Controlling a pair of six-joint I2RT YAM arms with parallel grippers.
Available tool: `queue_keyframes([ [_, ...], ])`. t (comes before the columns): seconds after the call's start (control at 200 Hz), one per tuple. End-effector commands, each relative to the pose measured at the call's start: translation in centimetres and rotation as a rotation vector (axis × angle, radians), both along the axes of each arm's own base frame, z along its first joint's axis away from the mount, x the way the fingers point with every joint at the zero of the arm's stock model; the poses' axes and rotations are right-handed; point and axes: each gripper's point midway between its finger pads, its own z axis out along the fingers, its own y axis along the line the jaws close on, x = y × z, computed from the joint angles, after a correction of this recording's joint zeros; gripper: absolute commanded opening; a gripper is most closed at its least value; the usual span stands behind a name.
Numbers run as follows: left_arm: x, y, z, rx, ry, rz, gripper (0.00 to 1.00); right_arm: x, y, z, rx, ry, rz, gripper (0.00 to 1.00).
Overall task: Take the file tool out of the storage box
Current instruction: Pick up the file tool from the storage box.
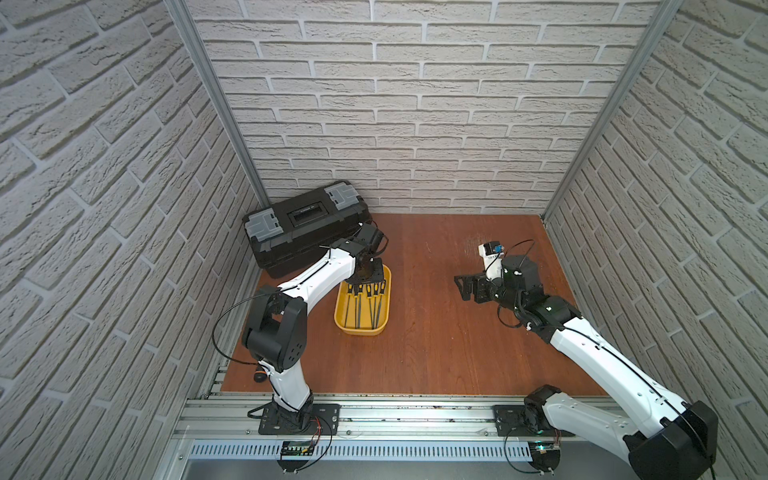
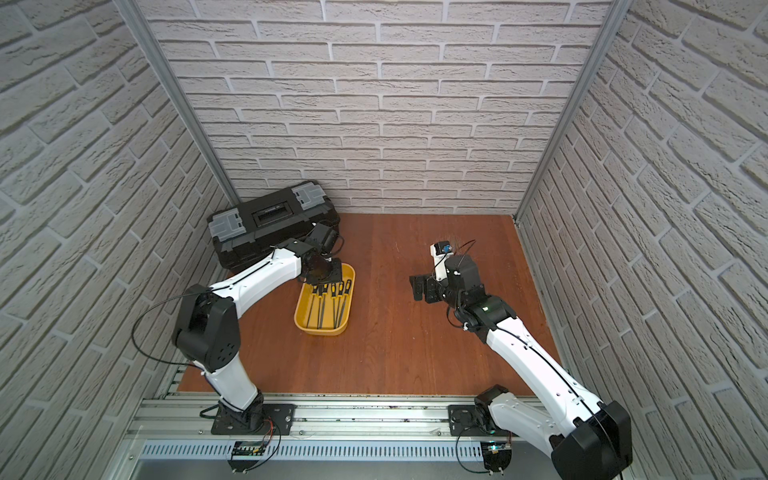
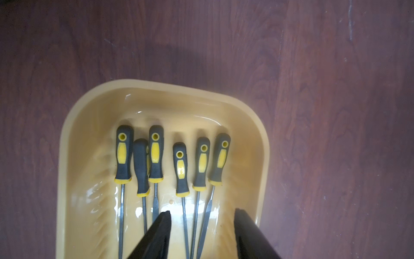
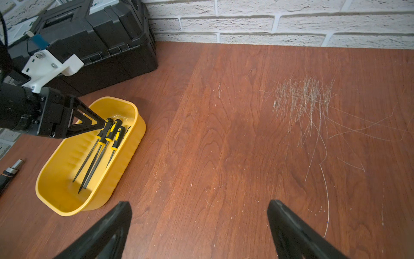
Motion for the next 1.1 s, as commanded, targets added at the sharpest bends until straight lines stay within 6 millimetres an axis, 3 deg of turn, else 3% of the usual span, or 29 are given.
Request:
queue_keyframes([
  [0.0, 0.7, -0.2, -0.7, 0.01, 0.006, 0.034, 0.43, -0.3, 0.1, 0.0, 0.02, -0.01, -0.013, 0.99],
  [0.365, 1.7, -0.2, -3.6, 0.039, 0.051, 0.067, 0.38, -0.2, 0.4, -0.6, 0.014, 0.009, -0.011, 0.99],
  [1.095, 2.8, 1.6, -6.7, 0.071, 0.094, 0.103, 0.38, -0.1, 0.4, -1.1, -0.017, 0.03, -0.008, 0.99],
])
